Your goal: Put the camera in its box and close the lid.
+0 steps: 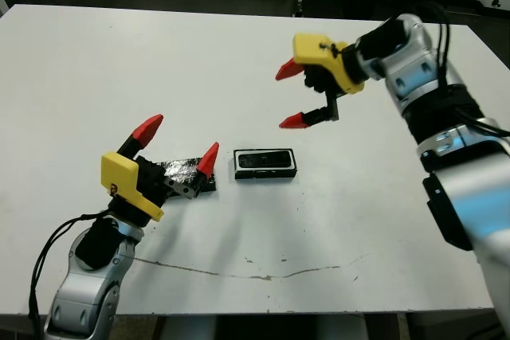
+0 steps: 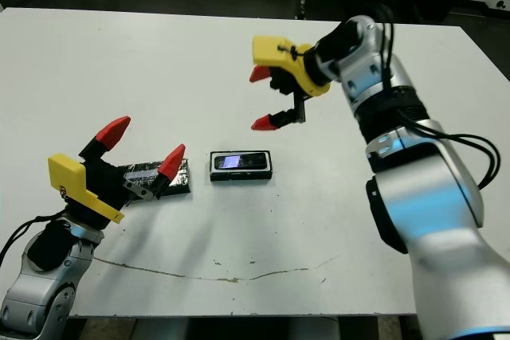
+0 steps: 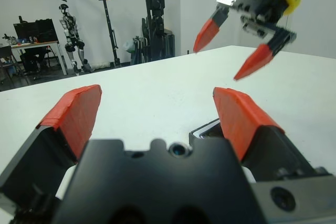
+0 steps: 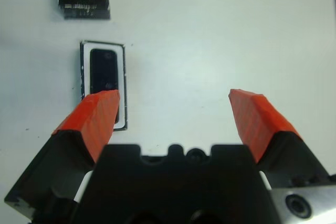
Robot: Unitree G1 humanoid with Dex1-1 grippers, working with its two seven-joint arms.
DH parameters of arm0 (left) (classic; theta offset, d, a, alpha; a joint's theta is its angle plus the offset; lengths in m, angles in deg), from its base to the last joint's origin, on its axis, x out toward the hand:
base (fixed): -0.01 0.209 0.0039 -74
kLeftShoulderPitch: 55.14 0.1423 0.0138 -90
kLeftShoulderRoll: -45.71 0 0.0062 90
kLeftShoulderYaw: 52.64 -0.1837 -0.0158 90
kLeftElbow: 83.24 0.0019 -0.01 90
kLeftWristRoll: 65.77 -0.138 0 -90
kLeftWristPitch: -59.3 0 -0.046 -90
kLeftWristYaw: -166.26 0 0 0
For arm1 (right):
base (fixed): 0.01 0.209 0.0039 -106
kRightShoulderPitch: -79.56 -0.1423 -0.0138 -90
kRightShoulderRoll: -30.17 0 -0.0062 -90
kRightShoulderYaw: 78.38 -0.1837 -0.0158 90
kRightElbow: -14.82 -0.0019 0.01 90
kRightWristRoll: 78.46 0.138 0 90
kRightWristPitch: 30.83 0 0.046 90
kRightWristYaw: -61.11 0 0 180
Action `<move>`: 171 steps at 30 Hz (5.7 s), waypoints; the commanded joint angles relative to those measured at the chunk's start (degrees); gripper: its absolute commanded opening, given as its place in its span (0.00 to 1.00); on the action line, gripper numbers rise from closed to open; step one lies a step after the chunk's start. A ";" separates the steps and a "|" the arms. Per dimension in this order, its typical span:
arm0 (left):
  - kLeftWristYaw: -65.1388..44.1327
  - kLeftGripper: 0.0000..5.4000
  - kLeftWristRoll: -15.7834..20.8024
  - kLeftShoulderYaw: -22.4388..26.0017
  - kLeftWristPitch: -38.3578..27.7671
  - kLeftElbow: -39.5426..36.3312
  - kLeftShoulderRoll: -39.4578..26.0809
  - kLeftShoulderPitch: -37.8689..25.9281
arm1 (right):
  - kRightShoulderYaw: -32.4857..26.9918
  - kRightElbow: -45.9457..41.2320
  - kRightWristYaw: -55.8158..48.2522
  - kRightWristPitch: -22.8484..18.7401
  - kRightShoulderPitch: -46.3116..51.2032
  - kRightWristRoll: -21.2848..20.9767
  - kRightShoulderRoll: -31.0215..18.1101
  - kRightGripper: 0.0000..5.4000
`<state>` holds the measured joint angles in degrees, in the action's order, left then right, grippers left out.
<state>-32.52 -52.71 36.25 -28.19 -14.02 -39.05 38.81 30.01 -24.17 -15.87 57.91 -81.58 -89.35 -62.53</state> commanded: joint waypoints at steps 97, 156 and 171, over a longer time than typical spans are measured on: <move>-47.00 1.00 4.61 -2.10 7.42 23.18 -32.46 -28.23 | -32.61 -86.28 54.28 -18.05 78.52 31.14 2.75 0.00; -57.87 0.76 -4.35 -10.91 12.58 42.00 -28.32 -34.24 | -29.09 -90.67 60.25 -19.55 82.45 31.04 1.62 0.00; -60.67 0.58 -8.10 -12.56 5.95 43.46 -28.86 -35.50 | -29.76 -91.58 60.63 -21.43 82.05 31.70 1.26 0.00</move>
<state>-93.30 -59.30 24.55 -21.82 29.18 -66.67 3.72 0.85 -115.26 44.22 37.54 0.64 -57.93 -60.21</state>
